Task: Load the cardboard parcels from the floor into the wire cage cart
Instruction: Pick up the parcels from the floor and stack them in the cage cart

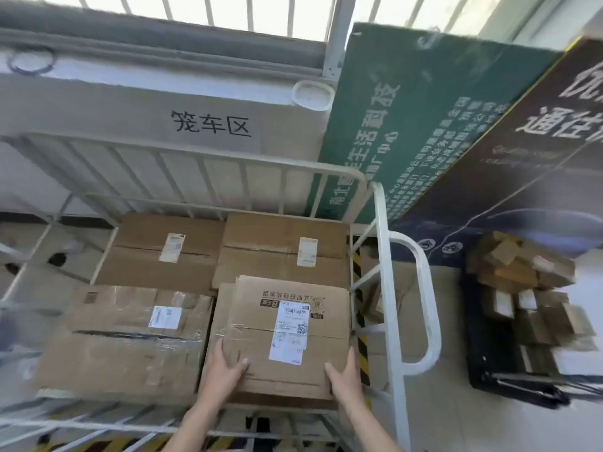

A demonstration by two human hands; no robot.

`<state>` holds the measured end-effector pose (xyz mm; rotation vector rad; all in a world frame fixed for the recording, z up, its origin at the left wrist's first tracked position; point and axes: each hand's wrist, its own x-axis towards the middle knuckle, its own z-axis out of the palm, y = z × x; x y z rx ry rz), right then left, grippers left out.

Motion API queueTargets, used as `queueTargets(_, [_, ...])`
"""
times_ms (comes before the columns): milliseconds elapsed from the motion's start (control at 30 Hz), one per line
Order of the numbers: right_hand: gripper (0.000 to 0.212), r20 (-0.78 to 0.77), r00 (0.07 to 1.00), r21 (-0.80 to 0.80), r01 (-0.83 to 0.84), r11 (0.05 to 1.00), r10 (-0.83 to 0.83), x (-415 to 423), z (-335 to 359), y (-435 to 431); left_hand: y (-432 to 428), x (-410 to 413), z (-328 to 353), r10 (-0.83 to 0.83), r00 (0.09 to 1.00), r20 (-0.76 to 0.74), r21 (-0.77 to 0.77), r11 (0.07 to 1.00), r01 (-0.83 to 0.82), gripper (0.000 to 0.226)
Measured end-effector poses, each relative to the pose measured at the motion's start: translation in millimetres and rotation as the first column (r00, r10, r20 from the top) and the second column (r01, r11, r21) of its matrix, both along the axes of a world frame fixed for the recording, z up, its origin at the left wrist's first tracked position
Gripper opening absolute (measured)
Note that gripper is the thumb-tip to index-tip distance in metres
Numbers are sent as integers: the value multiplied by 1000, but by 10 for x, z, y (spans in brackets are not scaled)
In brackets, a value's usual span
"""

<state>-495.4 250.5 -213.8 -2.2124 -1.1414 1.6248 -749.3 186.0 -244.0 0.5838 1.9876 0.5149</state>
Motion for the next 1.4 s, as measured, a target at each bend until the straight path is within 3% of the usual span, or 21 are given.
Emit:
queueTargets(233, [88,37,998,-30,-54,998,55,112,-139,-30,32,59,100,-88,995,-51,-51,995,86,91])
queueTargets(367, [78,56,998,62,-25,998,21,229,55,-119,87,437,477,-274,921,-276,-26,960,277,82])
queueTargets(433, [78,31,999,143,5,990,-10,364,241,-216,110,779,685,-349,901,-258,57,925,375,76])
queueTargets(533, [80,-5,997,242,78,967,-79,773,558,-467,135,1467,962,-503,841,-199,135,836,532,74])
queueTargets(767, [77,-102,898,363,434,824,-428,2424,1189,-1712,-242,3560,1416,-833,527,-166,209,493,845,75])
queueTargets(933, [72,-99,712,408,667,624,-695,3731,1426,-2848,-1031,5120,1506,-935,349,-58,213,330,920,72])
queueTargets(1100, [71,-100,465,454,808,376,-880,4734,1512,-3827,-1900,6428,1508,-999,52,-2,189,51,981,71])
queueTargets(1267, [67,-129,219,466,874,136,-967,5360,1431,-4556,-2426,7387,1583,-976,-213,-43,244,-217,945,67])
queueTargets(1400, [67,-151,65,412,911,-2,-986,5795,1276,-4853,-2575,8138,1489,-942,-330,-59,228,-335,914,64])
